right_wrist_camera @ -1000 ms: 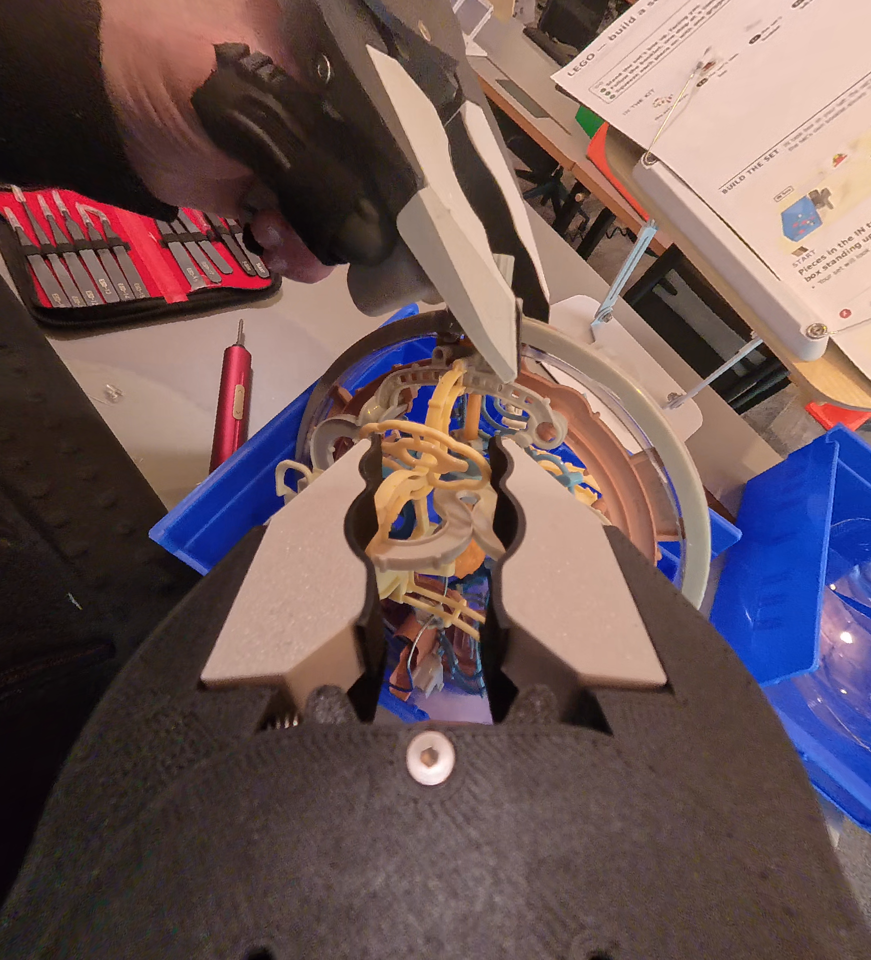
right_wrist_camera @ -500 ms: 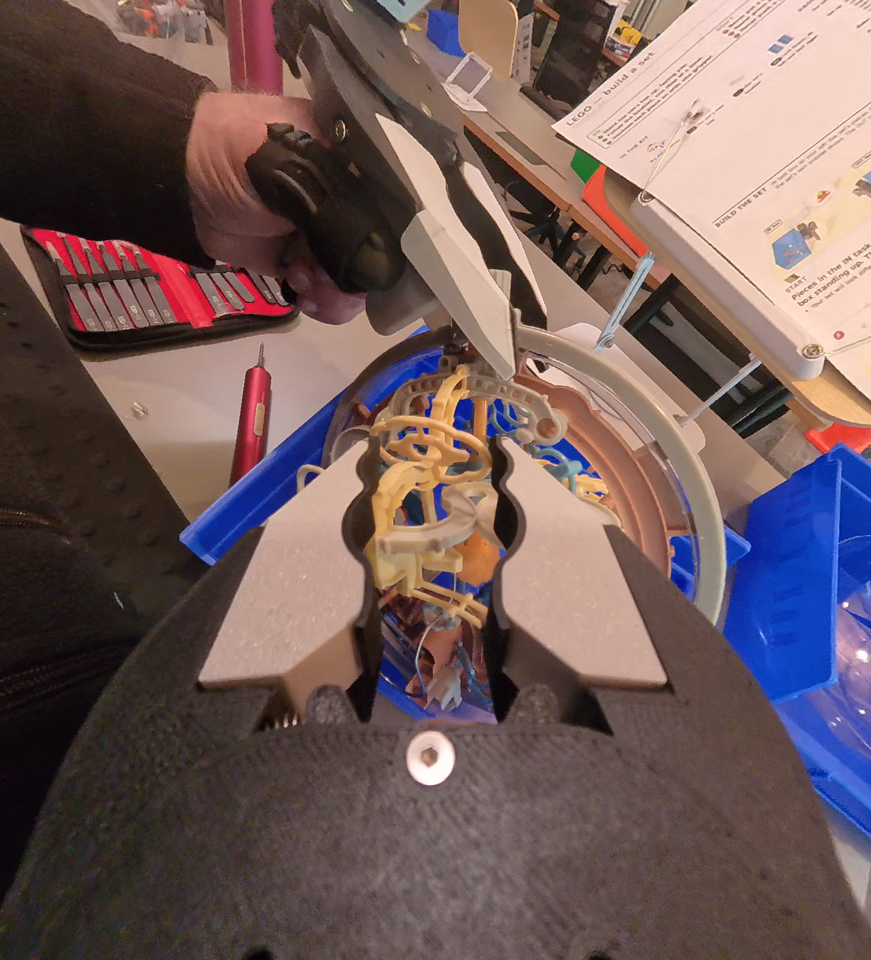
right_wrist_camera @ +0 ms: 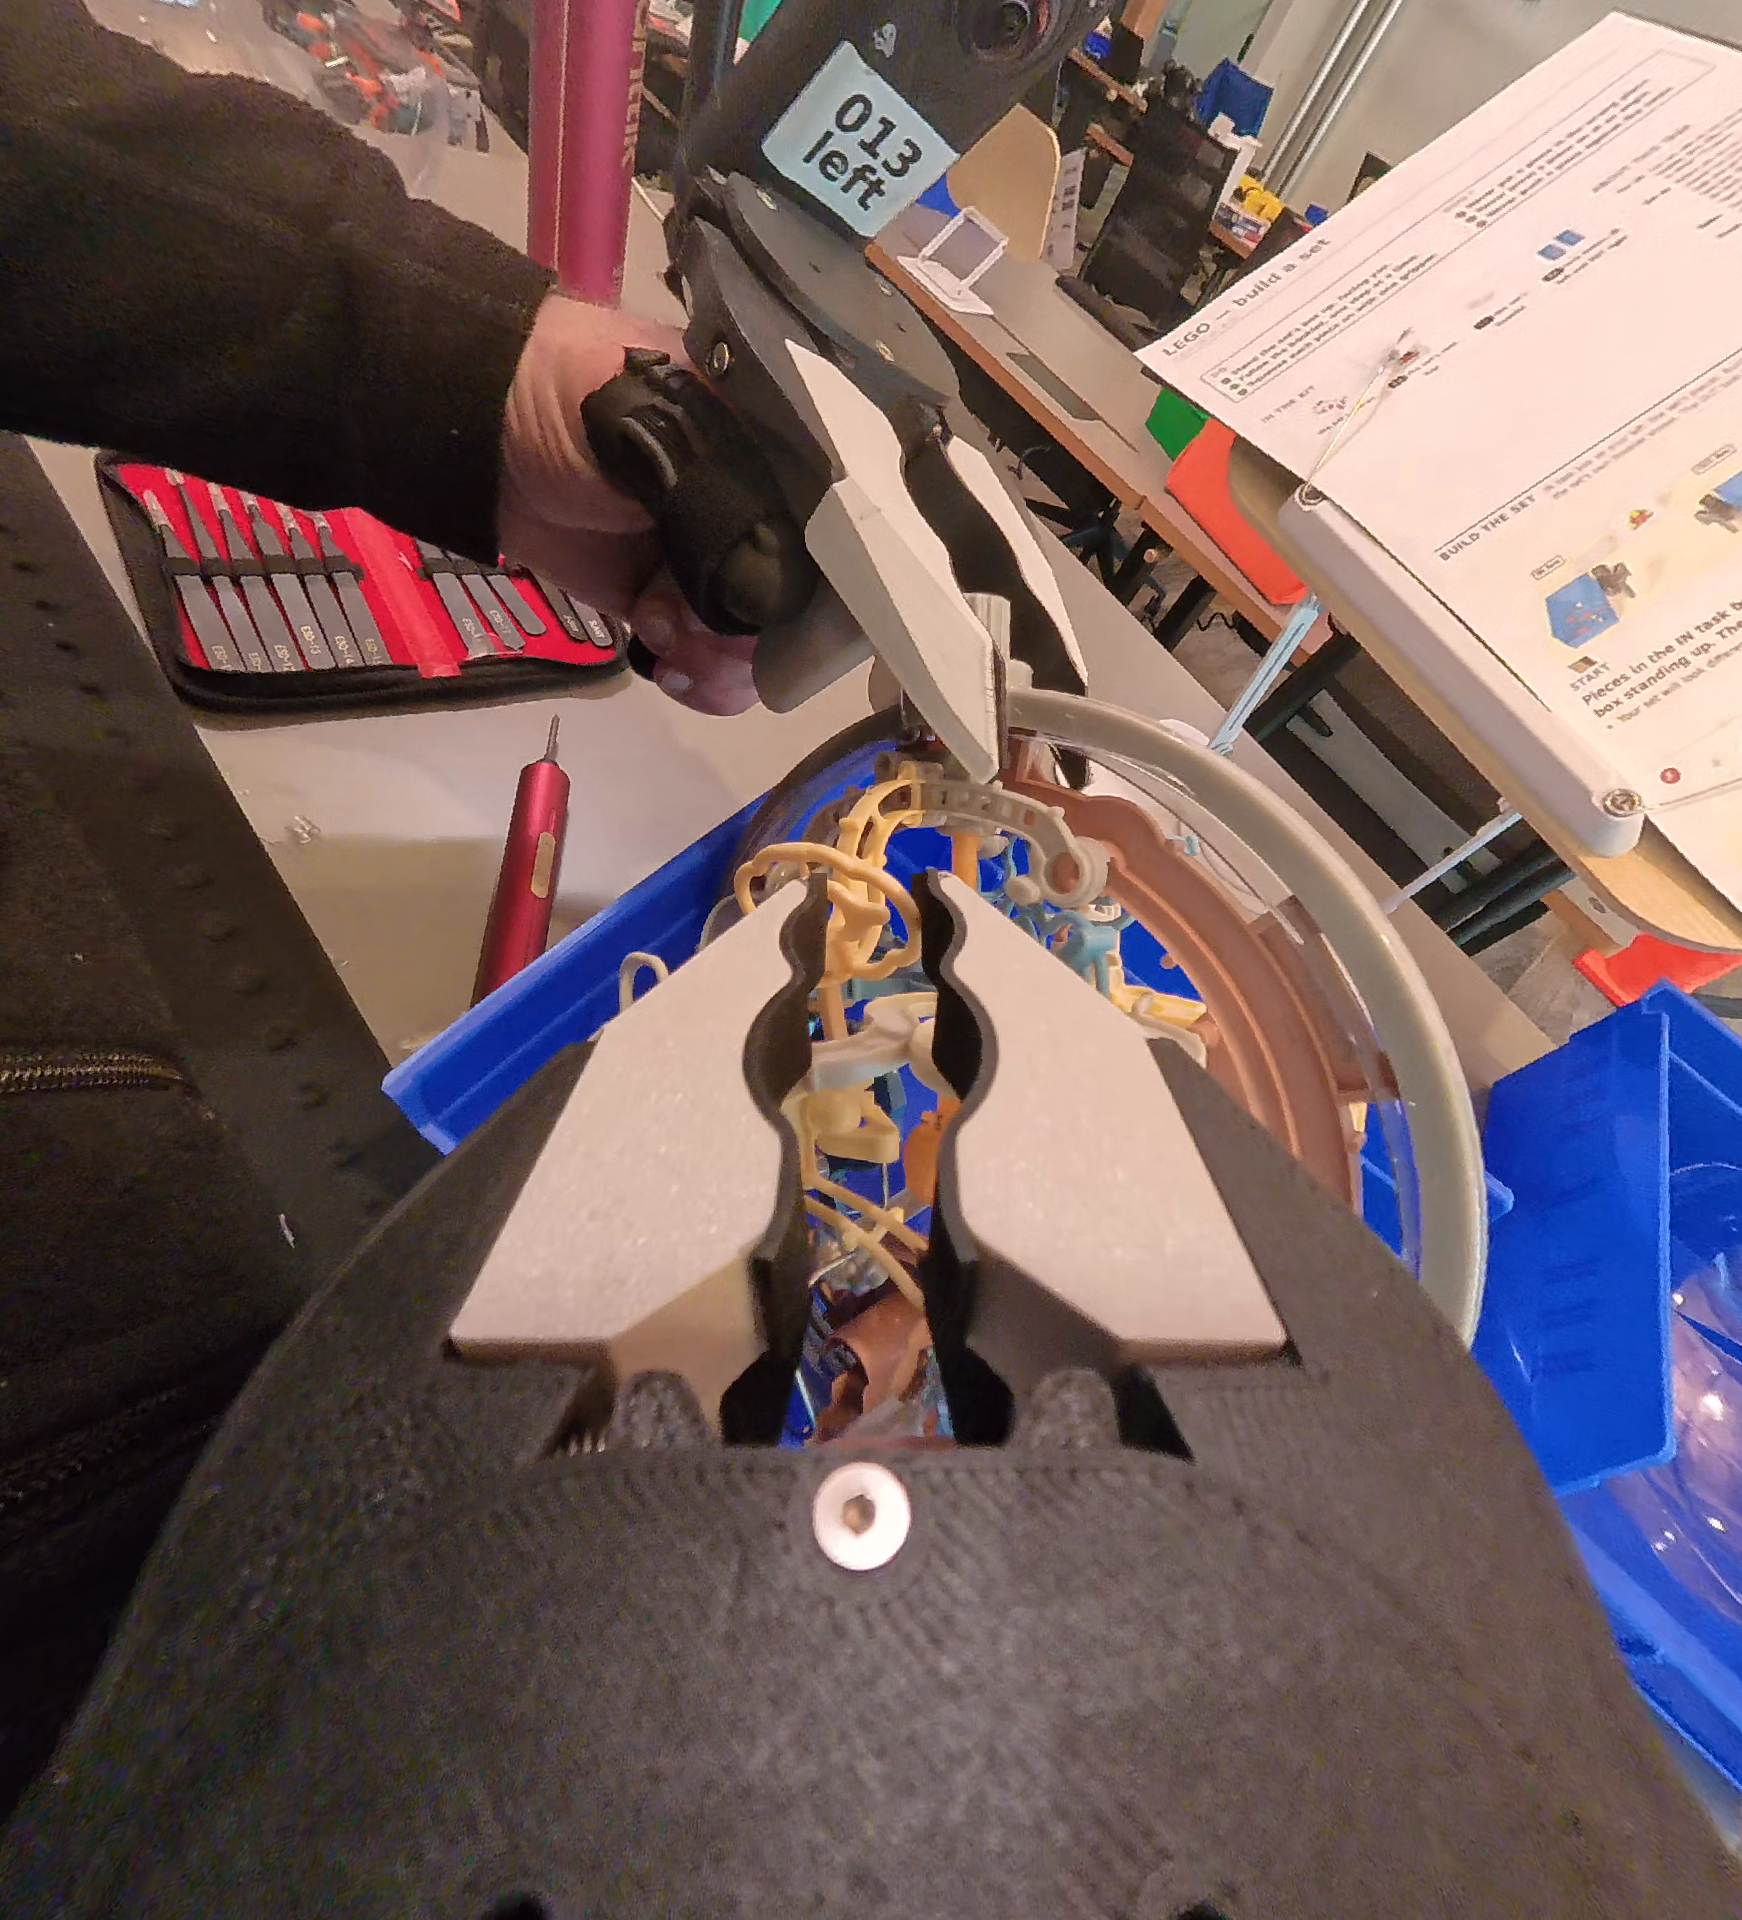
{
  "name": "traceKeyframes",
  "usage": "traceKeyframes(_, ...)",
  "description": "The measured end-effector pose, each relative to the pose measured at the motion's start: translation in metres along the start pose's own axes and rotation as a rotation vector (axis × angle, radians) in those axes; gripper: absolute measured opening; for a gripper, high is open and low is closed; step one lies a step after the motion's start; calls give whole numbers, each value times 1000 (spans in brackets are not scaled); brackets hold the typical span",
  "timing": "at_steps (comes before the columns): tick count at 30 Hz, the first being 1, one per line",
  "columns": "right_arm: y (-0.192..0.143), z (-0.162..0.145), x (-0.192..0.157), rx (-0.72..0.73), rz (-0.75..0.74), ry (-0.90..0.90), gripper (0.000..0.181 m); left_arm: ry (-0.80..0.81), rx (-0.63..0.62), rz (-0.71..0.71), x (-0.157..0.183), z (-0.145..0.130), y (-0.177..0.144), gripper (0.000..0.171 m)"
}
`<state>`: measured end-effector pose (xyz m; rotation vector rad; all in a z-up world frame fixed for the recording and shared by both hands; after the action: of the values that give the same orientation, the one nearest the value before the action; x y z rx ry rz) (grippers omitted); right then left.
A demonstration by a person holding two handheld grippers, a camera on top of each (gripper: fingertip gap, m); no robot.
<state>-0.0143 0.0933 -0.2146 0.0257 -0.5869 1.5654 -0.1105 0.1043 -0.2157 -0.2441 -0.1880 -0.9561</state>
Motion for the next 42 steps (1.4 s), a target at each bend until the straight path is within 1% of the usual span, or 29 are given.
traceKeyframes(3,1,0,0,8,-3,4,19,-3,-2,-4,-1,0,0,32)
traceKeyframes(6,-4,6,2,67,4,77,31,-11,-10,26,-8,-1,-1,31)
traceKeyframes(7,-7,6,5,74,6,109,32,-19,-12,39,-11,-2,-3,31)
traceKeyframes(10,-23,1,14,125,14,213,29,-51,-33,69,-18,-6,-5,31)
traceKeyframes(12,-39,-8,16,136,20,300,30,-74,-43,78,-22,-8,-4,32)
traceKeyframes(14,-54,-27,18,88,-6,371,30,-87,-53,96,-26,-9,-4,32)
traceKeyframes(16,-72,-57,23,-11,-91,433,31,-127,-58,120,-33,-12,-5,31)
traceKeyframes(20,-114,-135,32,-295,-268,572,31,-159,-57,143,-38,-17,-8,32)
traceKeyframes(22,-128,-168,32,-420,-291,620,34,-155,-65,155,-38,-17,-8,32)
traceKeyframes(24,-139,-186,39,-500,-333,563,34,-150,-68,163,-38,-17,-9,32)
traceKeyframes(26,-147,-192,53,-567,-361,460,40,-148,-75,181,-38,-16,-10,37)
traceKeyframes(27,-149,-191,61,-574,-351,424,40,-146,-75,194,-38,-16,-11,40)
traceKeyframes(30,-146,-191,76,-655,-239,300,45,-132,-71,229,-35,-11,-16,49)
traceKeyframes(32,-145,-195,85,-757,-153,190,50,-115,-77,256,-31,-9,-19,54)
traceKeyframes(34,-144,-201,95,-829,-73,100,50,-103,-63,294,-26,-4,-24,58)
traceKeyframes(35,-144,-205,96,-874,-10,69,50,-92,-45,317,-23,0,-27,59)
traceKeyframes(37,-144,-211,100,-947,60,-15,43,-51,-31,373,-14,7,-33,58)
traceKeyframes(39,-142,-218,98,-969,147,17,40,3,-33,408,1,13,-34,56)
traceKeyframes(42,-138,-231,101,-996,187,6,32,65,-35,432,27,21,-31,53)
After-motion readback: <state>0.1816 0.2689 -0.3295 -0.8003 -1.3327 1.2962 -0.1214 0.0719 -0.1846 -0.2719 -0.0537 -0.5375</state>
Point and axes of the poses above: each gripper's, where its closed fingertips meet, y out along the fingers, z out of its top, x = y × z across the jaws, the point moved 4 cm from there along -y, back along the fingers, and after that the axes turned 2 degrees about -z, right-handed, at the moved point
